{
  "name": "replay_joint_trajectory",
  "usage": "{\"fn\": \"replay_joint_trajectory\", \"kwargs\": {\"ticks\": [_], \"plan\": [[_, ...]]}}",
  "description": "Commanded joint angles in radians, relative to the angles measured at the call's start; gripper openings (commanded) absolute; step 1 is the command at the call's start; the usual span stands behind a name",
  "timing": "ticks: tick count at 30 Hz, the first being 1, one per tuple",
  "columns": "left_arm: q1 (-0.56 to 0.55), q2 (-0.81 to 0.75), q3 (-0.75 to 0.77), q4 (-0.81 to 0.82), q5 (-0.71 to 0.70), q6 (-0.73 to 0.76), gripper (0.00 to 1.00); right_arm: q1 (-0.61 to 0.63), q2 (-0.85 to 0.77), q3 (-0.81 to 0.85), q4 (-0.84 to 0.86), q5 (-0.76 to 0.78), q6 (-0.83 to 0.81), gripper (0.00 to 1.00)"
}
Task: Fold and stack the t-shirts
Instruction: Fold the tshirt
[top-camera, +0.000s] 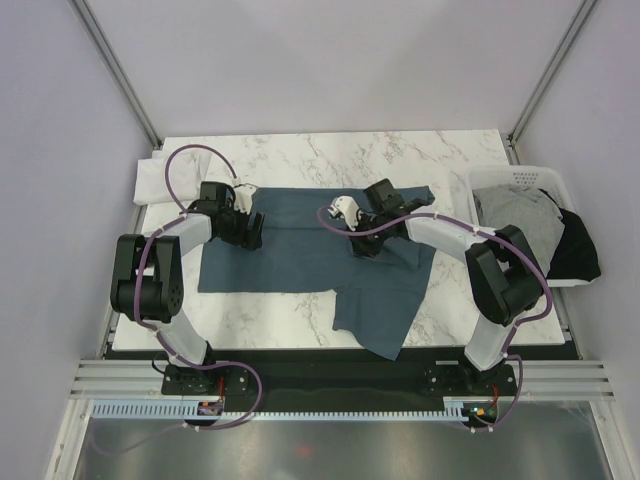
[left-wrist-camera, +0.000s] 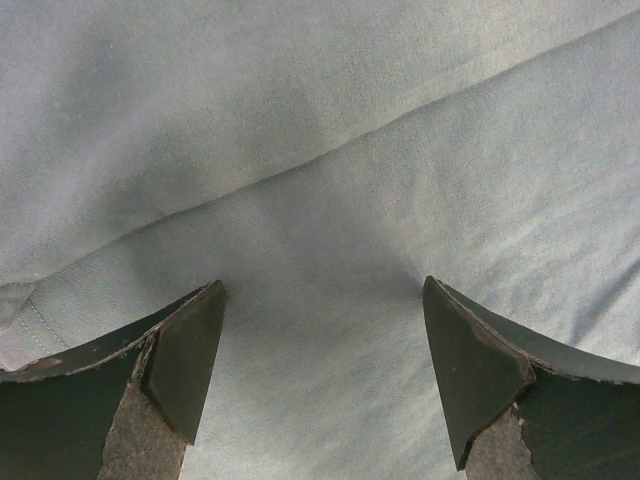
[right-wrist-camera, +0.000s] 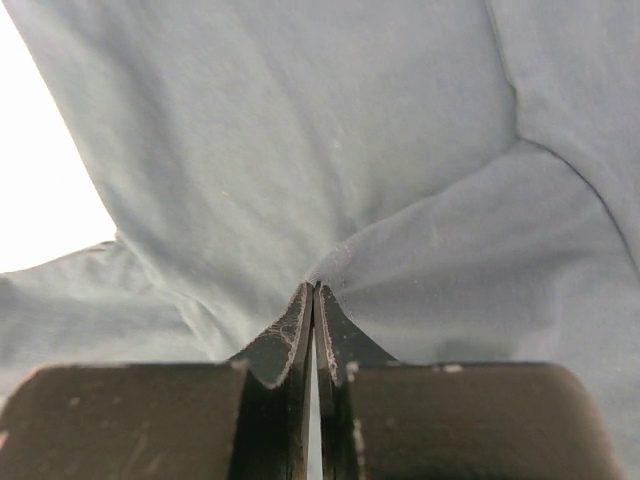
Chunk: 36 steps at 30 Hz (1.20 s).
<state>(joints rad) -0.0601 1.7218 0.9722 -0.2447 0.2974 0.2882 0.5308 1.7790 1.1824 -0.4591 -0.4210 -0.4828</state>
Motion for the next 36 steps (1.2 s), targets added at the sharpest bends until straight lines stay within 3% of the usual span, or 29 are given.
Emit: {"fn": "replay_joint_trajectory", "kwargs": {"ticks": [1,8,10,11,14,18,23,29,36], "plan": [[0.008,-0.007,0.013,0.018,0.023,-0.017,0.87,0.014,-0.02,0.042,-0.023,-0.085,0.044,0.07],[0.013,-0.01,0.013,0.018,0.023,-0.017,0.87,0.02,-0.009,0.062,-0.027,-0.142,0.069,0.07],[0.013,-0.008,0.016,0.016,0.019,-0.018,0.88,0.02,-0.001,0.065,-0.03,-0.137,0.075,0.21],[0.014,-0.011,0.017,0.018,0.008,-0.021,0.88,0.018,0.002,0.066,-0.033,-0.136,0.081,0.36],[0.028,-0.053,0.013,0.03,0.029,-0.052,0.99,0.014,-0.021,0.068,-0.029,-0.11,0.095,0.46],[0.104,-0.093,0.049,0.025,0.155,-0.106,1.0,-0.034,-0.113,0.03,0.083,-0.027,0.168,0.48],[0.114,-0.062,0.167,0.01,0.192,-0.135,1.0,-0.162,-0.118,0.019,0.22,0.06,0.266,0.48],[0.115,0.083,0.293,-0.021,0.186,-0.142,1.0,-0.349,0.037,0.066,0.31,-0.027,0.458,0.49],[0.124,0.211,0.359,-0.061,0.24,-0.164,1.0,-0.422,0.178,0.094,0.347,-0.085,0.52,0.49]]}}
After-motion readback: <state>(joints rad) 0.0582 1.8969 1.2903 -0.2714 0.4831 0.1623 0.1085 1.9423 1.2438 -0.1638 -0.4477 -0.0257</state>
